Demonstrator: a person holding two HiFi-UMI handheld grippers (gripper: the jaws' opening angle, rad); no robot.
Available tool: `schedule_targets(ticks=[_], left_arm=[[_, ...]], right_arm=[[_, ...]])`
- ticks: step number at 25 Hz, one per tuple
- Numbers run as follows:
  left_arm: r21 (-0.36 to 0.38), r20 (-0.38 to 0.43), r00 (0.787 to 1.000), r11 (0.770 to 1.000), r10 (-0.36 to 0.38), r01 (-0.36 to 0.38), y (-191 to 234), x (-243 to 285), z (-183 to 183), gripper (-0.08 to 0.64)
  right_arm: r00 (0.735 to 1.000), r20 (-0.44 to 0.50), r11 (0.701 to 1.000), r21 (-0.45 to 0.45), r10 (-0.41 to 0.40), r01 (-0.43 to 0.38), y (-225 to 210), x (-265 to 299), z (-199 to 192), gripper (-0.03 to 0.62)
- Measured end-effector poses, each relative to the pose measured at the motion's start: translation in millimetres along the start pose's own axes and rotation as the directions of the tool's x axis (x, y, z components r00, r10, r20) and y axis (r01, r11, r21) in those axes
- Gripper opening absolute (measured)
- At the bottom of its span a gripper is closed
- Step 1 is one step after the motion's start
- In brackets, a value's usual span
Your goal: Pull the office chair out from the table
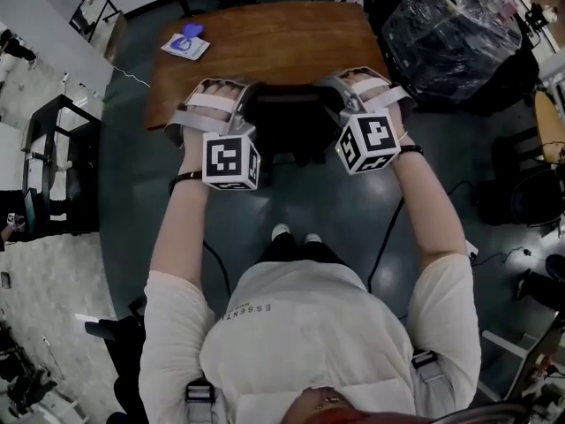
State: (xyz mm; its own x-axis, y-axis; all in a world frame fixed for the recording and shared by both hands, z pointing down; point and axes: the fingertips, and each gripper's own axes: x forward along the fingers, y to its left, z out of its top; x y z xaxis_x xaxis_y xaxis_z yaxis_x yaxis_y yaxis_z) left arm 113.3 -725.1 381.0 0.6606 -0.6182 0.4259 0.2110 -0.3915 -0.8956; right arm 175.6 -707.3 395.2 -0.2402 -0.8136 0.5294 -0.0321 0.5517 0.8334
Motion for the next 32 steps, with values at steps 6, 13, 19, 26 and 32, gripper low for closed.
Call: schedule_targets(ticks=[6, 13, 19, 26, 32], left_arm=[[0.011, -0.035, 0.999, 0.999, 0.04, -0.04, -5, -11, 12, 0.083], [-0.005, -0.069, 0.997, 1.0, 0.023, -0.023, -20, -31, 33, 0.081], [-0.032, -0.069, 0.997, 0.999, 0.019, -0.021, -28, -49, 50, 0.083], [-0.033, -0.074, 0.996, 0.999, 0.039, -0.041, -47, -80, 63, 0.077], [-0.024, -0.069, 0.997, 0.999, 0.039, -0.04, -66, -111, 85, 0.075]], right_arm=[[0.999, 0.002, 0.999, -0.029, -0.042, 0.042, 6, -14, 1, 0.011], [0.999, 0.022, 0.998, -0.04, -0.043, 0.044, 25, -38, 8, 0.009], [0.998, 0.046, 0.999, -0.035, -0.032, 0.033, 36, -60, 15, 0.008], [0.995, 0.052, 0.995, -0.046, -0.081, 0.083, 57, -86, 37, 0.008], [0.994, 0.044, 0.994, -0.043, -0.103, 0.105, 79, -117, 52, 0.008]])
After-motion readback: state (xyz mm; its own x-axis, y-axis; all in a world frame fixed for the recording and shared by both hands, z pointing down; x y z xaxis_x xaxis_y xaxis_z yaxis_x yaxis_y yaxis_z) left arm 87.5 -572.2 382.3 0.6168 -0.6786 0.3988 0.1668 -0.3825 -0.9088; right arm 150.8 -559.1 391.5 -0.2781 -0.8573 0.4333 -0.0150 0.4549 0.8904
